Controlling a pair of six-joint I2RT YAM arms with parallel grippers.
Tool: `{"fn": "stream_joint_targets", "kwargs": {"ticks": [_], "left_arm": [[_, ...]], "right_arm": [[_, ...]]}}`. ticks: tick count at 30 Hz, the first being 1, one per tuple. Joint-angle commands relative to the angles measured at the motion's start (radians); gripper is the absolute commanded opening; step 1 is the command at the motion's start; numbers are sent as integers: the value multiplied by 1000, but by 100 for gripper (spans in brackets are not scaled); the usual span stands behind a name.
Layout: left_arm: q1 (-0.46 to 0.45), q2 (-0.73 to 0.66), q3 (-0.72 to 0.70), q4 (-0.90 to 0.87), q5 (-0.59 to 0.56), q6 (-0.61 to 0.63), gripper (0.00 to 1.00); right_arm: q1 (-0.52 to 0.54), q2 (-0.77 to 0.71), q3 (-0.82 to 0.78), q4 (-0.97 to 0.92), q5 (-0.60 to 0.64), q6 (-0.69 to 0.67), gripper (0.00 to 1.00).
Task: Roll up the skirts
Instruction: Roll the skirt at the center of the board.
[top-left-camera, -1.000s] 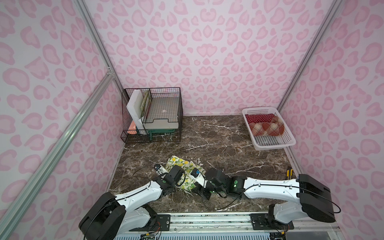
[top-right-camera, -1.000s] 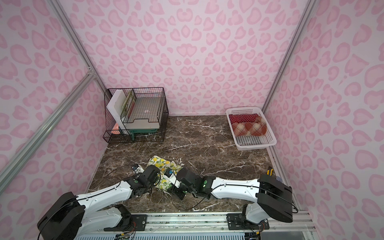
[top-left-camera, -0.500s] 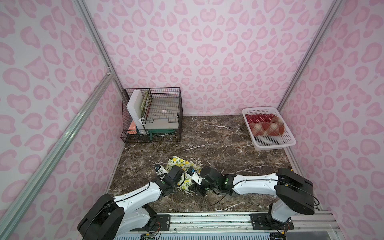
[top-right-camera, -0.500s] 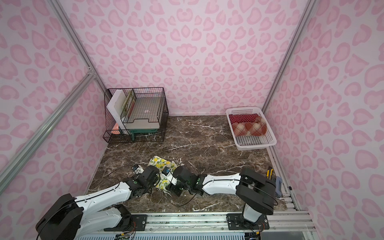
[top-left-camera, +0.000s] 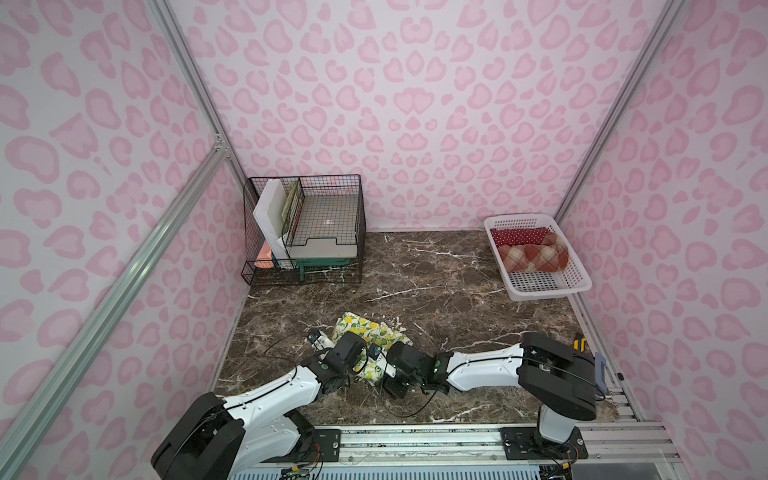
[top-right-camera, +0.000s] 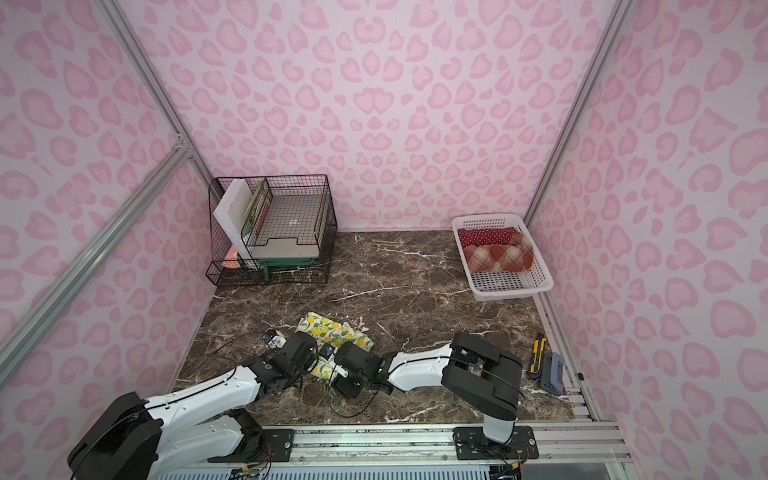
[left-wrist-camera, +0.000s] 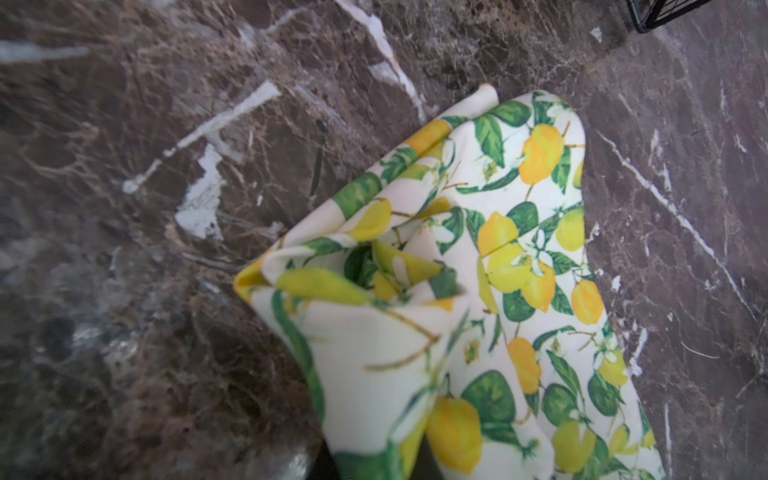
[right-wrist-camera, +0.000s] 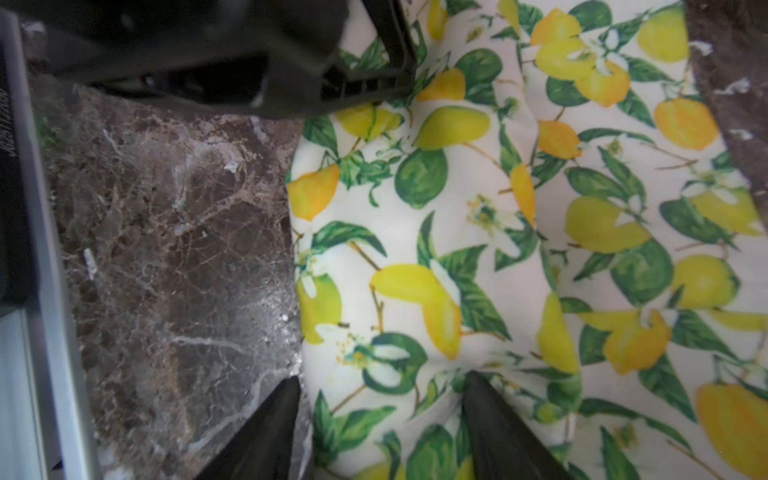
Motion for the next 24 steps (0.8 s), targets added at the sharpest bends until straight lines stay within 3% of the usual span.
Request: {"fn": "stream_joint_targets", "kwargs": {"ticks": [1, 4, 5, 7, 10, 13, 14, 17, 18, 20, 22, 24], "left_arm": [[5, -7, -11, -21, 67, 9, 0], [13, -13, -21, -10, 79, 10, 0], [16, -19, -24, -7, 83, 11, 0], [21, -34, -31, -7, 88, 11, 0], [28, -67, -40, -17, 89, 15, 0], [40, -105, -39, -39, 91, 27, 0], [48, -118, -34, -49, 95, 40, 0], [75, -160, 4, -107, 107, 95, 41], [84, -175, 22, -138, 107, 121, 49], [97, -209, 57, -189, 90, 162, 59], [108, -242, 83, -234, 72, 195, 76], [126, -269, 102, -259, 63, 231, 80]], "right_arm": [[36, 58, 14, -233, 74, 31, 68], [44, 111, 36, -297, 141, 73, 64], [46, 134, 48, -326, 162, 83, 59], [47, 176, 69, -379, 189, 97, 39], [50, 201, 93, -433, 181, 91, 0], [45, 174, 124, -467, 98, 63, 0], [25, 159, 139, -479, 12, 58, 0], [-79, 101, 169, -469, -374, 90, 0], [-126, 90, 170, -439, -520, 128, 0], [-194, 93, 169, -381, -731, 194, 0], [-240, 123, 194, -366, -855, 226, 0], [-281, 176, 215, -325, -982, 276, 0]]}}
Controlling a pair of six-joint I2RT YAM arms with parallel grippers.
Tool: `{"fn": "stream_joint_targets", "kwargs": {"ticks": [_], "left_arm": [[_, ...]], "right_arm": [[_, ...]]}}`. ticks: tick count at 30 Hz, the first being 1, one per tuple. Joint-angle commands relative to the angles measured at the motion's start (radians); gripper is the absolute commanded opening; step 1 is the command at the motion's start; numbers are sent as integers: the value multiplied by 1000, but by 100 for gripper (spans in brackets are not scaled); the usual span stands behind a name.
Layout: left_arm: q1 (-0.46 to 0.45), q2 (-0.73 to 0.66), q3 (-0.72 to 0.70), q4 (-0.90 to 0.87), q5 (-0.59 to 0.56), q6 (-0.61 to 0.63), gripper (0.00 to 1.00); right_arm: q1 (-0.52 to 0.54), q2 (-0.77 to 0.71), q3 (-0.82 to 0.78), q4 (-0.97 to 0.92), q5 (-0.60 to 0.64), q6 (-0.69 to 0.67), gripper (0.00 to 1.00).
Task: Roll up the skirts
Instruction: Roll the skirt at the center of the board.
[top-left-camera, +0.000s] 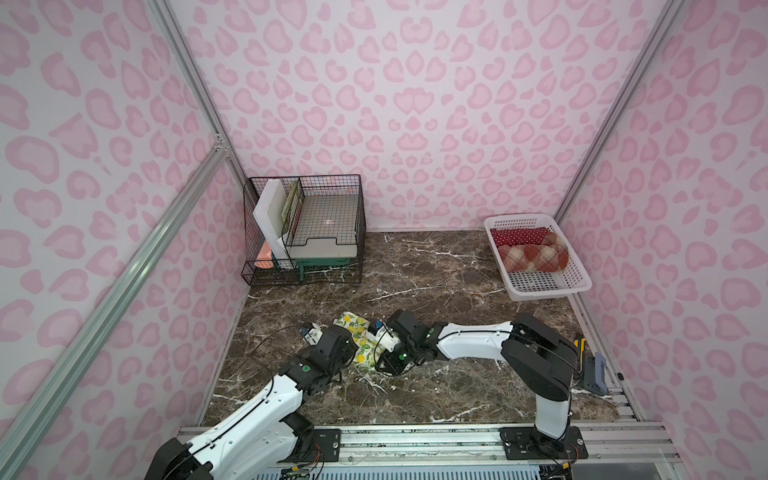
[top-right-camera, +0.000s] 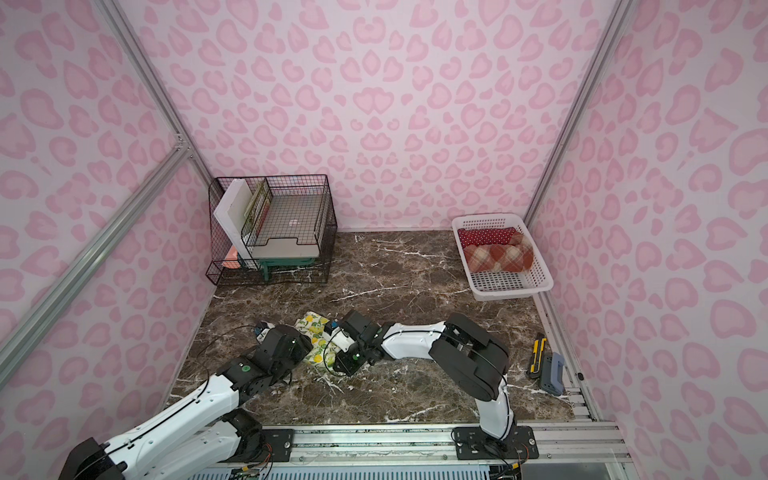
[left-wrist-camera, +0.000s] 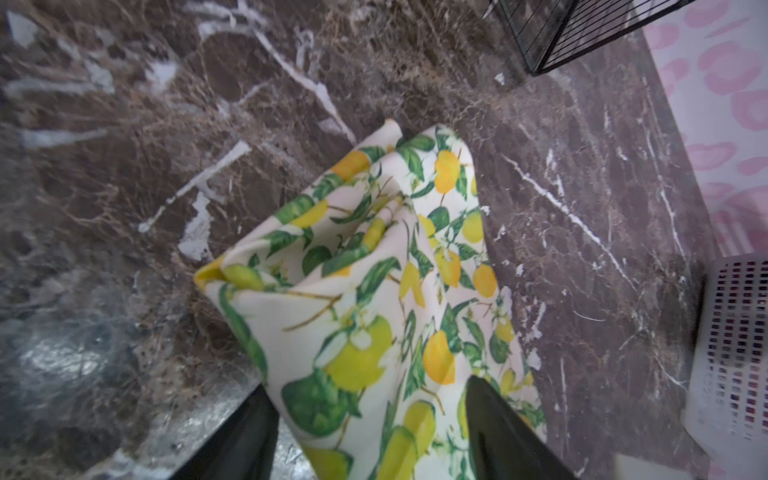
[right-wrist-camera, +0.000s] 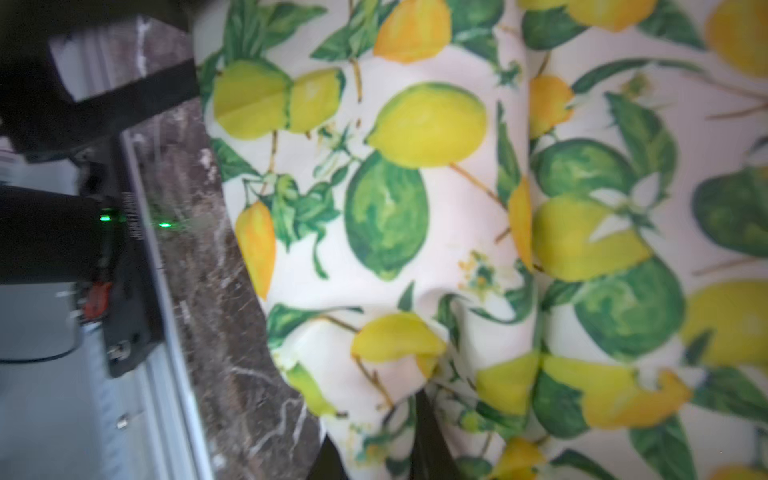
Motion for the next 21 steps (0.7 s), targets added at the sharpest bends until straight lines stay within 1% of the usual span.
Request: {"fn": "stream_joint_targets", "kwargs": {"ticks": [1, 2, 3, 4, 5, 7, 8, 9, 12, 15, 18, 21], "left_arm": [[22, -35, 30, -105, -20, 89, 81], [26, -48, 36, -114, -17, 95, 81], [28, -60, 42, -122, -14, 97, 81], [28, -68, 43, -125, -6, 97, 81], [28, -73, 44, -120, 11, 97, 81], [26, -71, 30, -100, 50, 89, 80], [26, -67, 19, -91, 65, 80, 79], [25, -64, 2, -77, 81, 67, 79], [10, -67, -53, -28, 104, 14, 79], [-29, -87, -63, -30, 63, -30, 79], [-70, -110, -76, -13, 6, -62, 80], [-84, -79, -93, 38, -17, -96, 81]], "right_arm": [[-53, 71, 12, -79, -434, 136, 0], [-71, 91, 0, -9, -510, 187, 0], [-91, 98, -18, 74, -555, 259, 0], [-103, 105, -21, 109, -565, 291, 0], [-116, 116, -7, 93, -562, 287, 0], [-140, 134, -11, 135, -572, 333, 0], [-147, 145, -7, 121, -559, 327, 0], [-156, 157, 6, 94, -540, 316, 0], [-180, 197, -1, 124, -544, 345, 0], [-207, 230, -5, 155, -550, 366, 0], [-229, 245, 11, 133, -538, 342, 0], [-225, 259, 19, 120, -543, 322, 0]]}}
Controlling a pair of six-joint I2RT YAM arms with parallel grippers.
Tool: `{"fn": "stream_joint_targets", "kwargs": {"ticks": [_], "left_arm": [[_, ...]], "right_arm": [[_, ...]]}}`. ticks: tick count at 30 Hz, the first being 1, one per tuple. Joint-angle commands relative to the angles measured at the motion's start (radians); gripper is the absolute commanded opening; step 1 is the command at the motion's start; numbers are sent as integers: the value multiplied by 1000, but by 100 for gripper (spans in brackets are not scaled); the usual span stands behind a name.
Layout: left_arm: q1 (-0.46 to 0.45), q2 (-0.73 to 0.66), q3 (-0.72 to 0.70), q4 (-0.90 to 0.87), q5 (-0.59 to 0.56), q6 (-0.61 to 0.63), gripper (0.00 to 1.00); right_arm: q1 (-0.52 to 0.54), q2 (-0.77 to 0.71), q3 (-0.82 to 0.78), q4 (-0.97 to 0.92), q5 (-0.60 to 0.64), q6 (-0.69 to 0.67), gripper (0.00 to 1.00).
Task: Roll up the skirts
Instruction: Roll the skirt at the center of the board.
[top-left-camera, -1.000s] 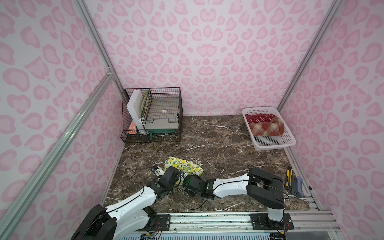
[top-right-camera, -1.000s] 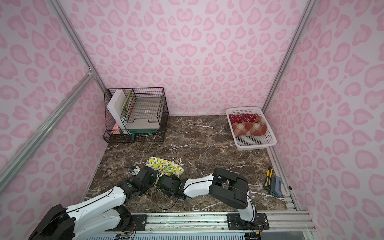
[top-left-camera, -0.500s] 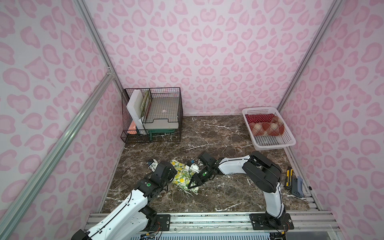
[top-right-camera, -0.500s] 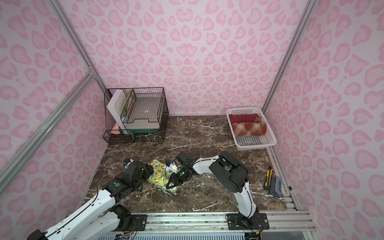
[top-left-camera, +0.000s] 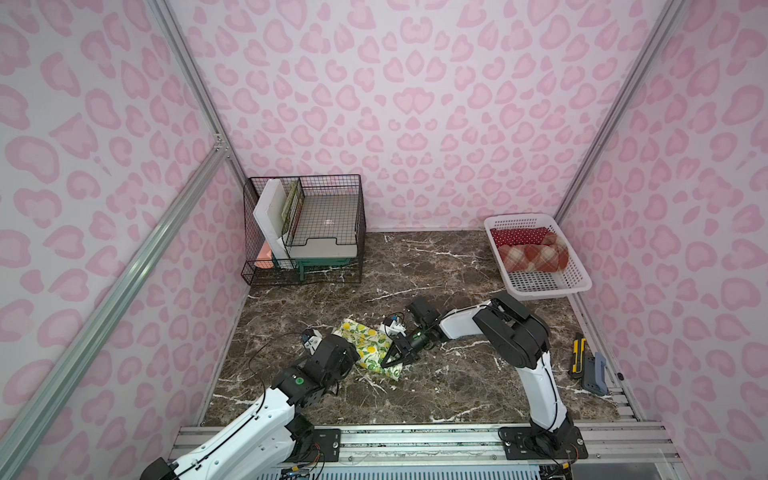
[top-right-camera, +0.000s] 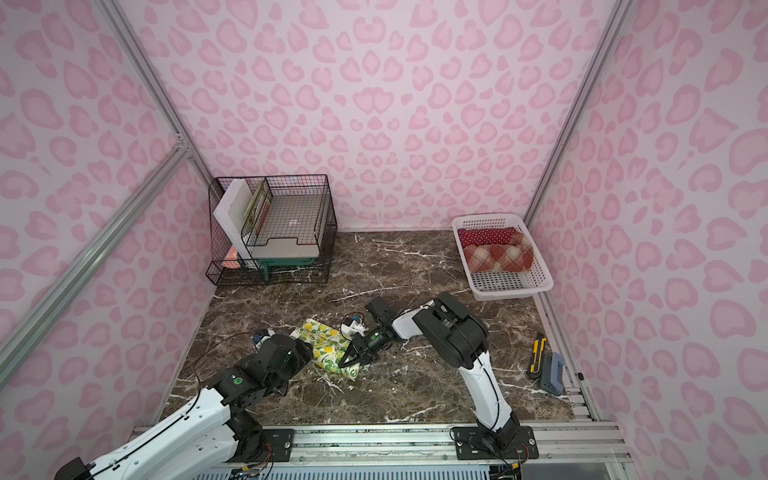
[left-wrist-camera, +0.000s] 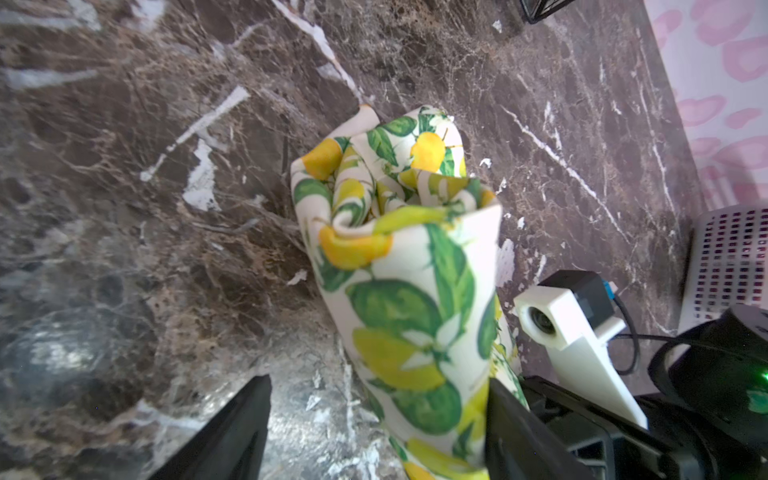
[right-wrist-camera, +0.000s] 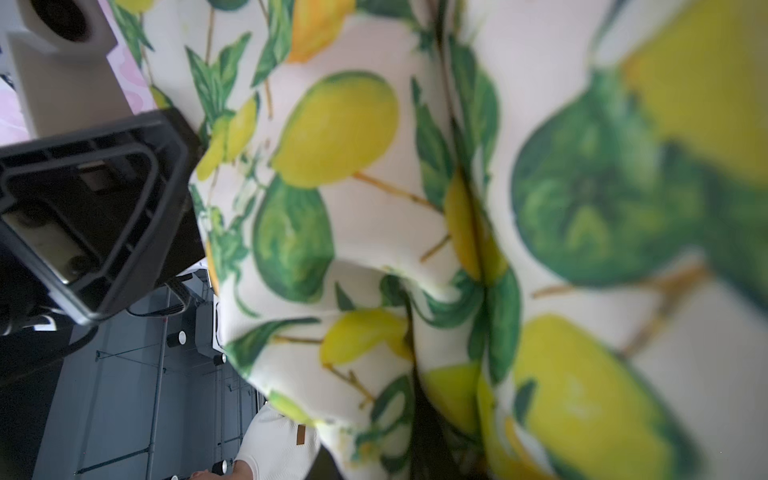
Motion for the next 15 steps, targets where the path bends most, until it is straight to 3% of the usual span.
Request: {"fn": "stream_joint_targets", "kwargs": {"ticks": [1, 5, 8, 9, 11, 13, 15], "left_arm": [[-9, 40, -18, 91, -44, -54, 81], [-15, 190, 7, 170, -71, -52, 81], [-15, 313, 34, 229, -71, -40, 74], [-15, 346, 39, 253, -69, -37, 68], [-16, 398, 55, 269, -68, -31, 40], [-15, 445, 84, 250, -69, -15, 19], [-15, 470, 103, 223, -66, 1, 0]], "right_arm": [[2, 31, 0, -71, 123, -15, 0], [12, 38, -10, -71, 109, -26, 0], [14, 33, -22, -89, 106, -40, 0], [15, 34, -21, -105, 108, -55, 0], [18, 38, -22, -153, 131, -85, 0], [25, 32, -22, -196, 169, -121, 0], [28, 21, -27, -241, 223, -151, 8]]}}
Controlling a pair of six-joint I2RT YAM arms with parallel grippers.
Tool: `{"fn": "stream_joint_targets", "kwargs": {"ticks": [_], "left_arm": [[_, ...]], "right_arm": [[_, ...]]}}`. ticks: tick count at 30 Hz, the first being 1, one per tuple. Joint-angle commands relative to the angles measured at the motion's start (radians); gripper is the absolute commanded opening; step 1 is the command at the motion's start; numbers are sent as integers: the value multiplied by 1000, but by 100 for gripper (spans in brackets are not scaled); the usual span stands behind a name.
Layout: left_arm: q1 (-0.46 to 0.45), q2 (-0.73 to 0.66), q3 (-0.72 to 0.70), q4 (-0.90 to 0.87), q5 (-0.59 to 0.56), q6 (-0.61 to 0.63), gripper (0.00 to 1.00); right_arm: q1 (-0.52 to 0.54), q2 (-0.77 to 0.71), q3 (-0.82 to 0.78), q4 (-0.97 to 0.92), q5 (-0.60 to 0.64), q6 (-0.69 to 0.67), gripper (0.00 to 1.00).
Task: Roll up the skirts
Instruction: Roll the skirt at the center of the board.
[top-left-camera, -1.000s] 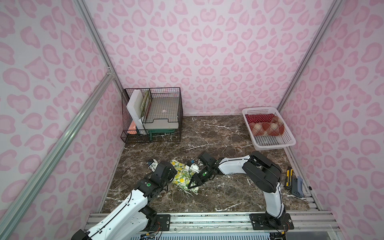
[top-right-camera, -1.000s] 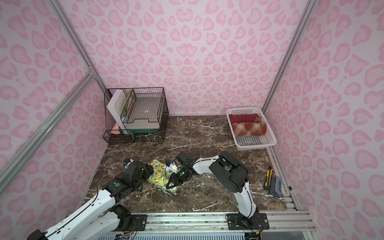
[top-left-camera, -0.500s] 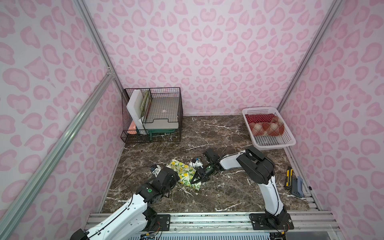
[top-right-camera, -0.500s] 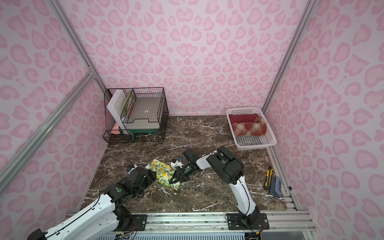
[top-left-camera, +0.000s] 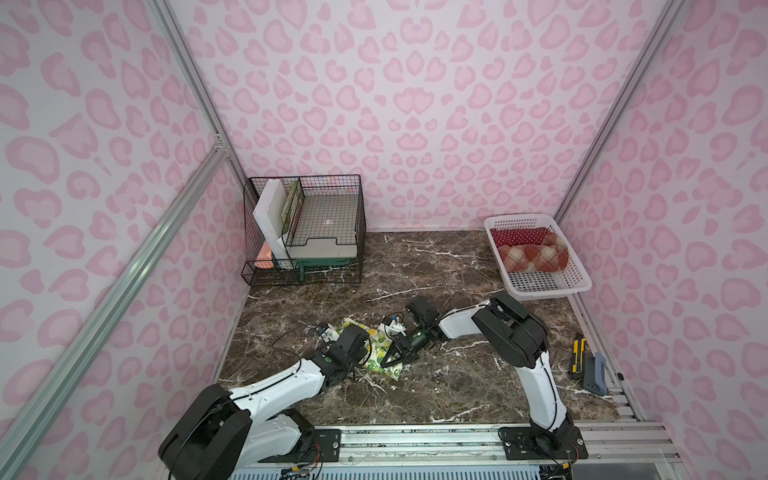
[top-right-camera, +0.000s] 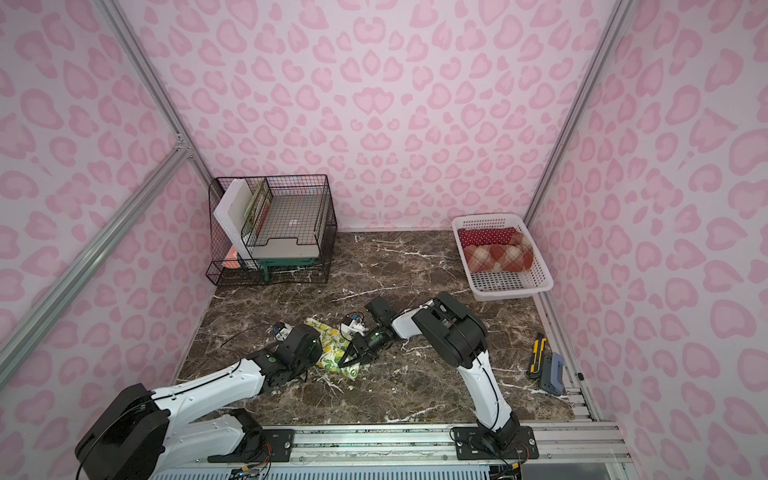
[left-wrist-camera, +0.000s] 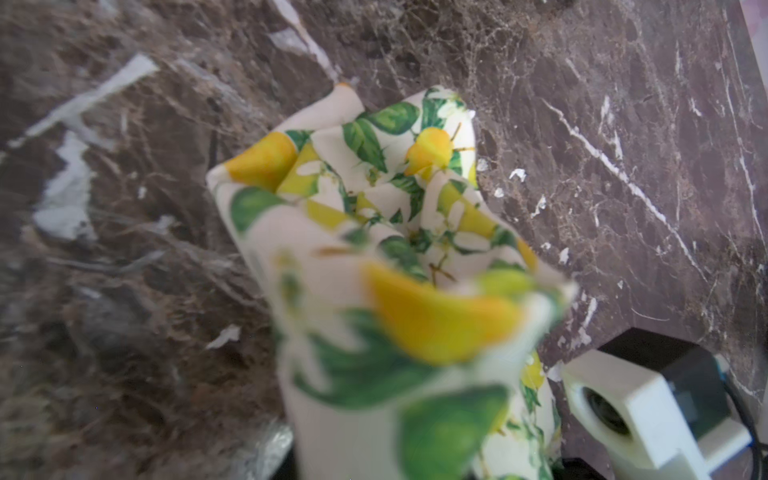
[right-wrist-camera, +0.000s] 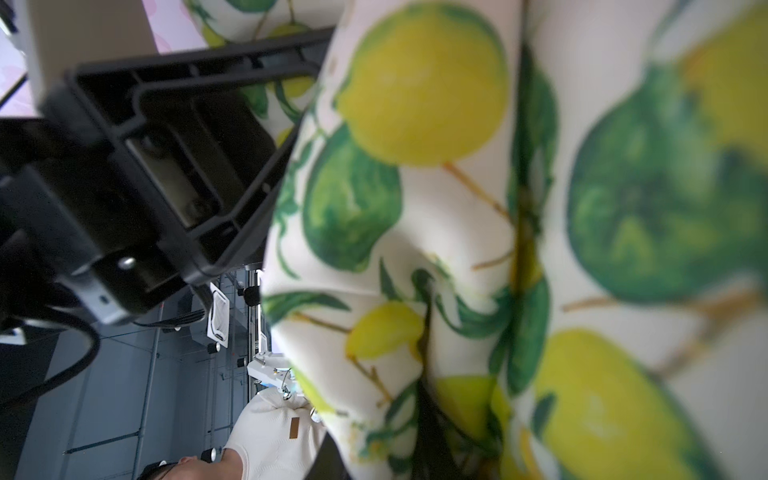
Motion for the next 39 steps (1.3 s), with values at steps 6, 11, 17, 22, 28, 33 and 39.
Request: {"fn": "stream_joint_targets", "kwargs": {"ticks": [6, 11, 17, 22, 28, 33, 39], "left_arm": [[2, 10, 14, -129, -37, 56, 0], [1, -28, 20, -201, -50, 86, 0], [2, -14, 55, -251, -38, 107, 0], [1, 3, 73, -254, -24, 119, 0], [-2, 23, 70, -224, -1, 108, 0], [-11, 33, 80, -213, 6, 105, 0], [-15, 18, 77, -211, 2, 103, 0]], "right_arm": [[13, -80, -83, -275, 377, -132, 41], [41, -294, -122, -374, 583, -175, 55], [157, -518, -54, -634, 1020, -233, 58], [236, -652, -27, -623, 1233, -291, 60], [320, -646, -88, -306, 1170, -408, 72], [313, -509, -28, -176, 1091, -449, 74], [264, -407, -15, -131, 889, -460, 70]]}}
